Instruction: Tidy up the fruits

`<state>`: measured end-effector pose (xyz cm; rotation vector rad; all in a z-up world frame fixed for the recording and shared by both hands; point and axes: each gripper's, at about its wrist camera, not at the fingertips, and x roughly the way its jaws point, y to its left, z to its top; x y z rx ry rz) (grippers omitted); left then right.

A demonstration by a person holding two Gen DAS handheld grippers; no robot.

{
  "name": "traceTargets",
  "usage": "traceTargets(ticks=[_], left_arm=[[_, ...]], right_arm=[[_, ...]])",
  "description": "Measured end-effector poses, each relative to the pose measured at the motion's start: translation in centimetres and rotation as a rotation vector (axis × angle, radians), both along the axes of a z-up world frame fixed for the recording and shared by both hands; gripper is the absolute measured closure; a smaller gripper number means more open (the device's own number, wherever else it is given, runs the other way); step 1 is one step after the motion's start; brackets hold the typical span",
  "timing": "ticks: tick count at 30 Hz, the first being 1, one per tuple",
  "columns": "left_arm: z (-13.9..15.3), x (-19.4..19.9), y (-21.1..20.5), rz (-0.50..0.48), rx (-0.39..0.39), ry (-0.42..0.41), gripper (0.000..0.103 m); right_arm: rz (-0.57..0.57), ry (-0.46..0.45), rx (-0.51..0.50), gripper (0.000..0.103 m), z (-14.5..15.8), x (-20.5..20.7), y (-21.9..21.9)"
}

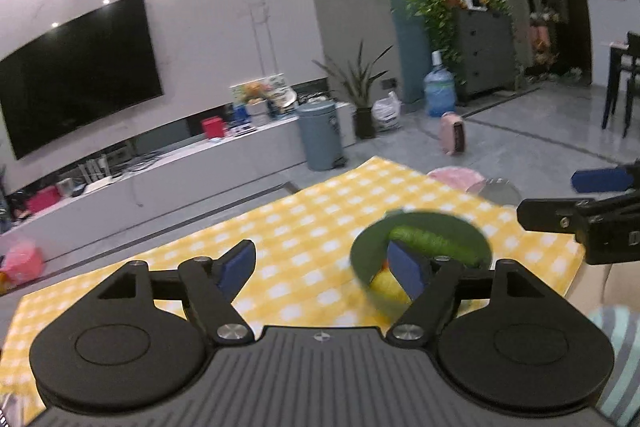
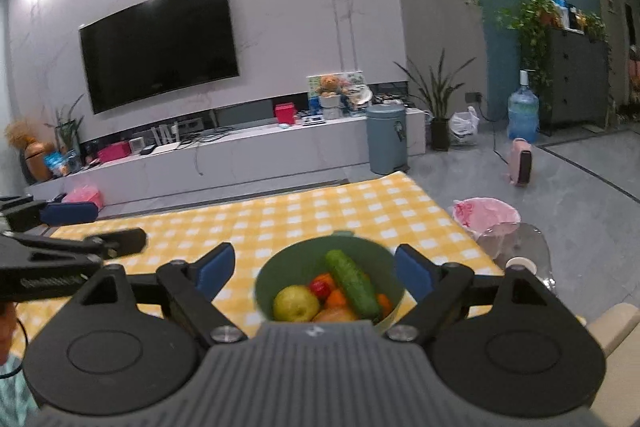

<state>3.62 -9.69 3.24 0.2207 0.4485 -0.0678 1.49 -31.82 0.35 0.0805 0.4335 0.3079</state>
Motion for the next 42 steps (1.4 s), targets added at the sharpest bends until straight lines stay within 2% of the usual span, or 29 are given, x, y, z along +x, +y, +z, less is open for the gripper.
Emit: traceTargets(ticks=[6, 13, 21, 27, 42], left_arm=[[-2.5, -2.4, 0.8, 0.040, -0.034, 0.019, 0.015], [-5.1, -4.4, 1.5, 0.064, -0.080, 0.089, 0.015], [-6.9, -5.8, 1.7, 0.077, -0.118, 0.127, 0.015], [-8.0, -6.3, 1.5, 0.082, -0.118, 0.155, 0.015], [-8.2, -6.2, 1.7, 0.080, -0.112, 0.186, 0.015]], right_arm=[[-0.009, -0.001, -0.037, 0.017, -2.8, -3.4, 1.7], [-0.042, -0.014, -0.095, 0.017, -6.2, -6.2, 2.4], [-0.096, -0.060, -0.068, 0.011, -8.7, -8.2, 2.2], [-0.092, -0.051, -0.061, 0.008, -9.4, -8.0, 2.0], [-0.092, -0.032, -0.077, 0.007, -9.5, -7.7, 2.4]])
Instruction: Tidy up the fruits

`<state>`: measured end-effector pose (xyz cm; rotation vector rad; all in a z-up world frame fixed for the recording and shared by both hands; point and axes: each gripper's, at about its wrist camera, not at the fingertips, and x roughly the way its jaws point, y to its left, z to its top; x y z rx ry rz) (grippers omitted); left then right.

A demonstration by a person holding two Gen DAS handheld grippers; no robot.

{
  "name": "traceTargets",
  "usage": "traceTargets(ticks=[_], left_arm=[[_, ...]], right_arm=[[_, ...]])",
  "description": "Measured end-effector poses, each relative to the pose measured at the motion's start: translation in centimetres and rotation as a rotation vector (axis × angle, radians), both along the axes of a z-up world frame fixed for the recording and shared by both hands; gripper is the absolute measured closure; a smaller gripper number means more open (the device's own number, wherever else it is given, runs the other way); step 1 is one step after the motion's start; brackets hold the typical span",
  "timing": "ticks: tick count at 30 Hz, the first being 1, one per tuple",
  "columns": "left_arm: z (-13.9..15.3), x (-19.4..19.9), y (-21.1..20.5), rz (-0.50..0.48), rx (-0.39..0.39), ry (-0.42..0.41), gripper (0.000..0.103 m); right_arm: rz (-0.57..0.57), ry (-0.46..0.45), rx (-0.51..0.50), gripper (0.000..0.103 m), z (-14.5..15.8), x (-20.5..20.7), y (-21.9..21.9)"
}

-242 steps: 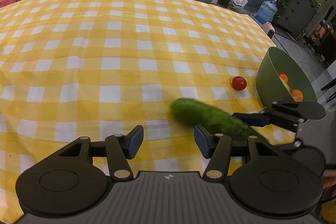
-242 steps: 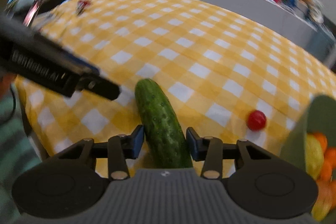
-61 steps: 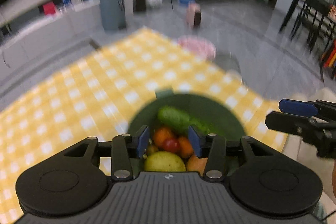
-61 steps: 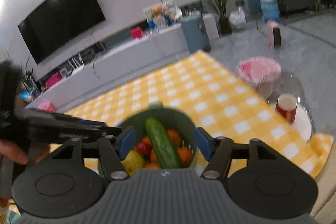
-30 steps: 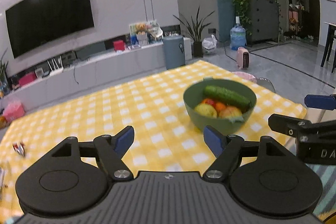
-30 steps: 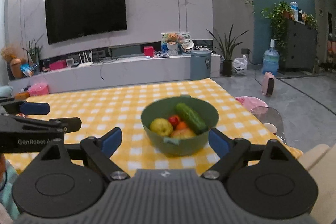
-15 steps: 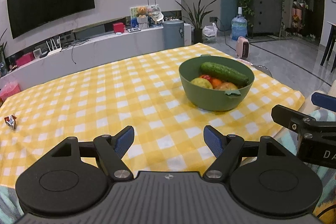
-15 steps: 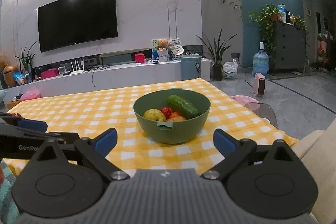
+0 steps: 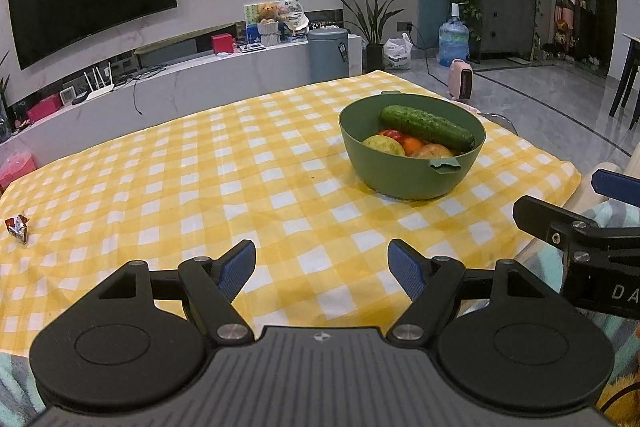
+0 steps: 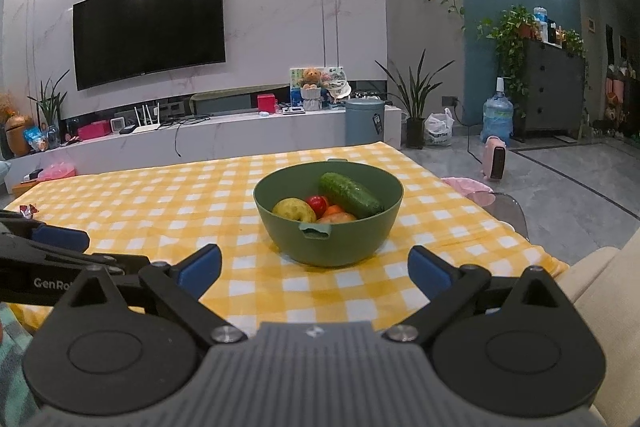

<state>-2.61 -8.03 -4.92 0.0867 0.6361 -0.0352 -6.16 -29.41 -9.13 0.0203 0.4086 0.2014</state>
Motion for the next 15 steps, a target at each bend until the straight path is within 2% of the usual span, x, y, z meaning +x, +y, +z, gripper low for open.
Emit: traceTargets(ticks=[15], left_arm=[[0.12, -0.21, 0.15, 0.001, -0.004, -0.001, 0.015]], right_arm=[[0.000, 0.013, -0.009, 0.007, -0.25, 0.27, 0.17]])
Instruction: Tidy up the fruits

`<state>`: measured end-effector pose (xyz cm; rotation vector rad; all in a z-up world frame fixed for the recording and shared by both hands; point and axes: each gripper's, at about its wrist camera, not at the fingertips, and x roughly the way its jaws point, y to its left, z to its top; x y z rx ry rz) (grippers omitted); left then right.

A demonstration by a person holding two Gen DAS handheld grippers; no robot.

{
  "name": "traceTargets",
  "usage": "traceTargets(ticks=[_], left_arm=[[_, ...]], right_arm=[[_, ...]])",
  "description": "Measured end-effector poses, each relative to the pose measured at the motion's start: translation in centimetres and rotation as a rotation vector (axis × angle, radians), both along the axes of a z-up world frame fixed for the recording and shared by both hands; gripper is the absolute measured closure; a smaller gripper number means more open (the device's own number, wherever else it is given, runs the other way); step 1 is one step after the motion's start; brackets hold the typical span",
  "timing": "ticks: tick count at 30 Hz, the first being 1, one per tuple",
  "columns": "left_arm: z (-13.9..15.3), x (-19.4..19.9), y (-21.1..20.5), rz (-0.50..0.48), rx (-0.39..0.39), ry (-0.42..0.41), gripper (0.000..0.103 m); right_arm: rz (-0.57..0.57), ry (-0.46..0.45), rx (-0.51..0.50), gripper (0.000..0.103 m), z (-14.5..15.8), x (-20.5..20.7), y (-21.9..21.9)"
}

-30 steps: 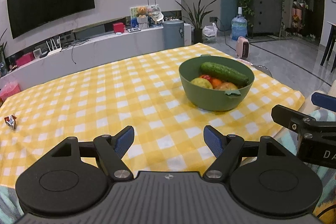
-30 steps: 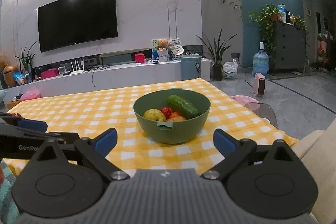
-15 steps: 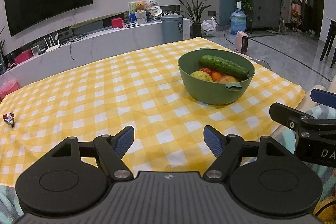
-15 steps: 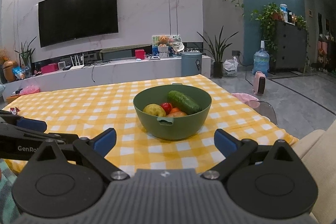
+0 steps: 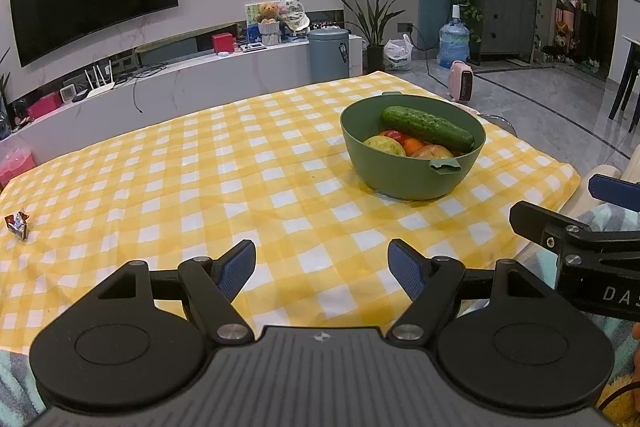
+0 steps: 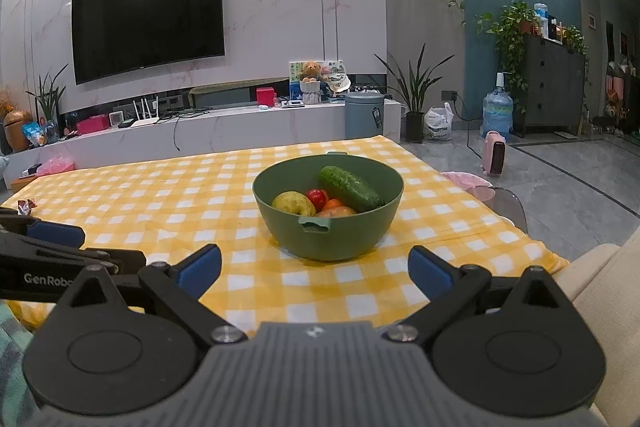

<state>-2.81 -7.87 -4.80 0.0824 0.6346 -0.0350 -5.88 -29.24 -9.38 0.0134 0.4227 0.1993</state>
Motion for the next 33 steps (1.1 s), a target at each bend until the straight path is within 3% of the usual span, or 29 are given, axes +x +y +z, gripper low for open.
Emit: traceTargets(ticks=[33], left_arm=[[0.64, -0.40, -0.25, -0.007, 0.002, -0.006, 0.015]], right_arm=[[-0.001, 0.012, 0.005, 0.004, -0.16, 0.10, -0.21]])
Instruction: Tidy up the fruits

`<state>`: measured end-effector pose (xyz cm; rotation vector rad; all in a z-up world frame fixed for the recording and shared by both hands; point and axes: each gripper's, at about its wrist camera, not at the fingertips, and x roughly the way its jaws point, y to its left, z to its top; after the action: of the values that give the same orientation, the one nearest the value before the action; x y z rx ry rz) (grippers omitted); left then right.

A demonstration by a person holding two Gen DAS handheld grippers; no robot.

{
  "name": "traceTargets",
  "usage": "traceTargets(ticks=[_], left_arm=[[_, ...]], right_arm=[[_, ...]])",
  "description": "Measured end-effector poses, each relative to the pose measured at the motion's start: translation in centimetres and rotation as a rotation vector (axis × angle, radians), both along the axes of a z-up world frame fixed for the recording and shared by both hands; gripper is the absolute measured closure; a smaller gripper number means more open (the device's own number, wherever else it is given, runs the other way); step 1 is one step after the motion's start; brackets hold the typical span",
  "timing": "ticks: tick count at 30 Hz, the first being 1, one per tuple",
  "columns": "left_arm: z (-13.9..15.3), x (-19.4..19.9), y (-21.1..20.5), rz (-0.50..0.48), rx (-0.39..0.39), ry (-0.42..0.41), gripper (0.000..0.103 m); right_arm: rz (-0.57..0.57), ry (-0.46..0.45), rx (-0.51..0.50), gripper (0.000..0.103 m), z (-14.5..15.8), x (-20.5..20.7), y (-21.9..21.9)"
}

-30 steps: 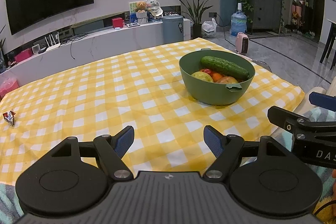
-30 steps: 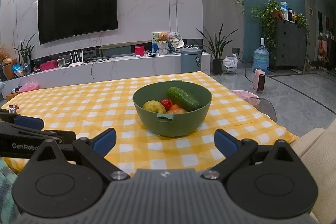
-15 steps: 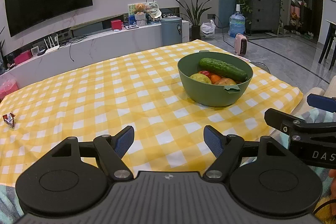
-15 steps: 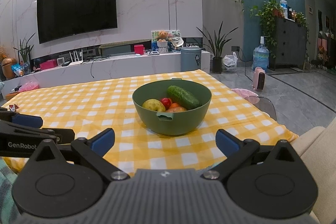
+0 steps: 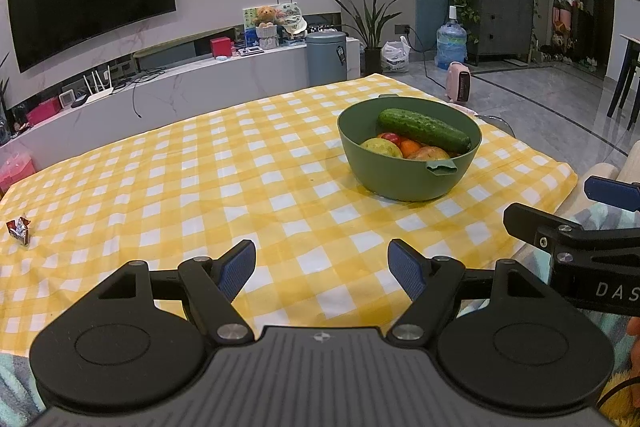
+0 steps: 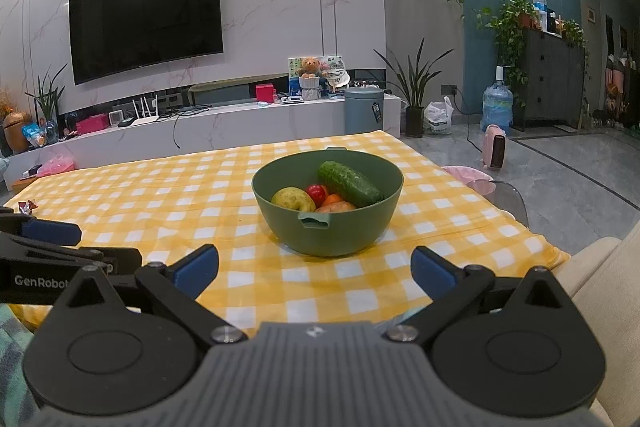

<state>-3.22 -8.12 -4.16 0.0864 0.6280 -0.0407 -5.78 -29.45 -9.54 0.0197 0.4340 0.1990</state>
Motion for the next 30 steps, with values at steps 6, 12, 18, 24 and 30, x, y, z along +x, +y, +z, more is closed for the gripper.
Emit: traceTargets(ticks=[6, 12, 18, 24, 30], left_arm=[[-0.01, 0.04, 0.01, -0.001, -0.004, 0.005, 0.015], [0.05, -0.04, 0.00, -0.004, -0.004, 0.005, 0.015], [0.05, -0.08, -0.07, -0.010, -0.002, 0.007, 0.015], [0.06, -0.09, -0.08, -0.007, -0.004, 0.008, 0.015], [0.03, -0.07, -0.06, -0.007, -0.007, 0.010, 0.015]], right_arm=[[0.000, 0.000, 0.000, 0.004, 0.02, 0.00, -0.01], [0.000, 0.000, 0.001, 0.004, 0.05, -0.02, -0.02], [0.000, 0.003, 0.001, 0.004, -0.07, 0.06, -0.01], [0.001, 0.006, 0.001, 0.004, -0.21, 0.05, 0.13], [0.000, 0.005, 0.002, 0.004, -0.15, 0.06, 0.07]])
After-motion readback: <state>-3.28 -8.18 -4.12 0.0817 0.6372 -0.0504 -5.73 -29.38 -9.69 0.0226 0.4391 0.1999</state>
